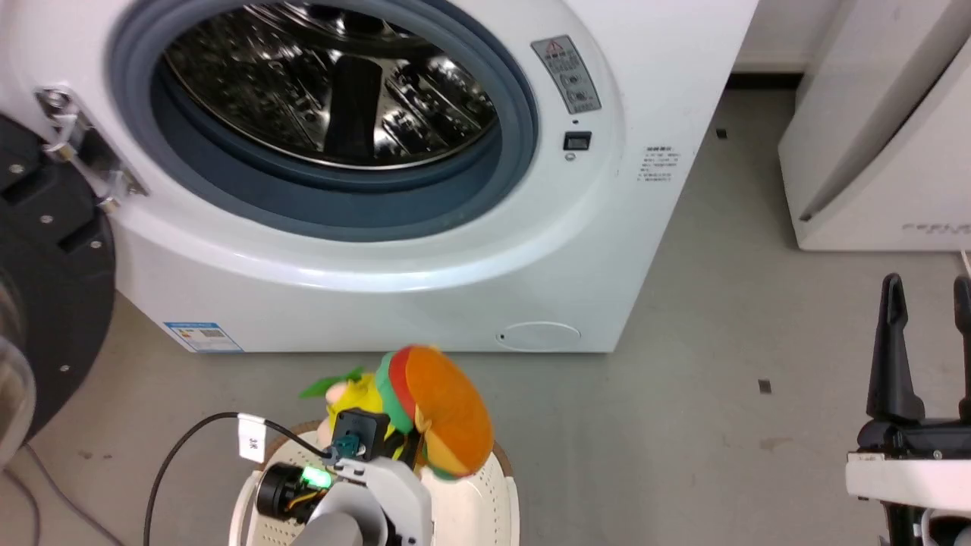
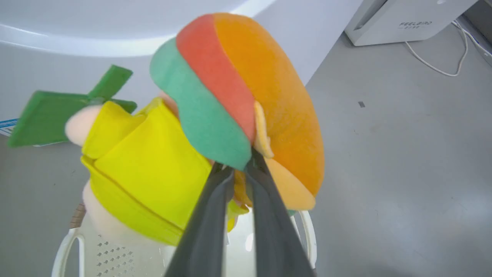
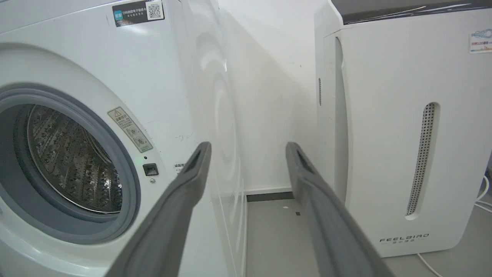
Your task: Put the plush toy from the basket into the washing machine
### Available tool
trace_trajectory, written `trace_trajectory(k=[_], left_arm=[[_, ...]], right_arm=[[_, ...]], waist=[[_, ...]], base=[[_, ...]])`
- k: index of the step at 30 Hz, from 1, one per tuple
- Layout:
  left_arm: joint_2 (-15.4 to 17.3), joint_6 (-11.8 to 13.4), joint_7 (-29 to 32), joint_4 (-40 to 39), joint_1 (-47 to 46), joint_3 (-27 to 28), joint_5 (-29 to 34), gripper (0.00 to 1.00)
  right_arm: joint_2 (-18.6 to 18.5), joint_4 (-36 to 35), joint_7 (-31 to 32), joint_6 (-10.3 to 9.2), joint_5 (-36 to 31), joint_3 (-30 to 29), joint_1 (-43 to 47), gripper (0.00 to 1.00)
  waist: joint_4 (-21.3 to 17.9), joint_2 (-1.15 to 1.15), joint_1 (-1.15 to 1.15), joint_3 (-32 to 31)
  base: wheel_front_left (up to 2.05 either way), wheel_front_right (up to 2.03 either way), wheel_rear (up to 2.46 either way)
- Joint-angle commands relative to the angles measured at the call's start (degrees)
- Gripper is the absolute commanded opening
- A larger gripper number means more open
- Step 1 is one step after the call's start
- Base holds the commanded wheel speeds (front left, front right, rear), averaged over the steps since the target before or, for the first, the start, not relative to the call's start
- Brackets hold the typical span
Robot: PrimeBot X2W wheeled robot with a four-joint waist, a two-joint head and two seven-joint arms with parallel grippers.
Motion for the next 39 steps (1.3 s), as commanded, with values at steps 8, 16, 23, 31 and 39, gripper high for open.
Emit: trace_trajectory(k=[8,16,23,31,39], left_arm=[[2.0,3.2,-0.3,-13.9,3.4,3.9,2.1,0.0],[2.8,5.9,-0.3,-23.9,4.7,8.7,4.1,0.0],[2.8,7.5,-0.3,-31.0,2.1,13.1,6.8,0.0],[2.1,7.7,-0.3,-33.5,-3.9,16.5,9.3,0.0],[4.0,7.5,-0.3,-29.9,-12.9,20.8,10.6,0.0]], right_arm=[[0.0,0.1,-0.3,-0.04,-0.4,-0.3,2.2,1.0],[0.0,-0.1,-0.3,-0.04,-0.3,-0.4,2.0,1.0],[0.0,-0.5,-0.3,-0.04,-0.5,-0.5,-0.1,1.0],[0.0,-1.3,-0.3,-0.04,-0.4,0.3,-3.5,1.0],[0.0,-1.7,-0.3,-0.04,-0.2,1.8,-7.6,1.0]], waist=[[1.0,0.0,0.01,-2.3],[0.5,0.0,0.01,-1.9],[-0.5,0.0,0.01,1.2],[-2.1,0.0,0.01,6.9],[-5.8,0.0,0.01,13.7]], base=[[0.0,0.0,0.0],[0.0,0.0,0.0],[0.0,0.0,0.0],[0.0,0.0,0.0],[0.0,0.0,0.0]])
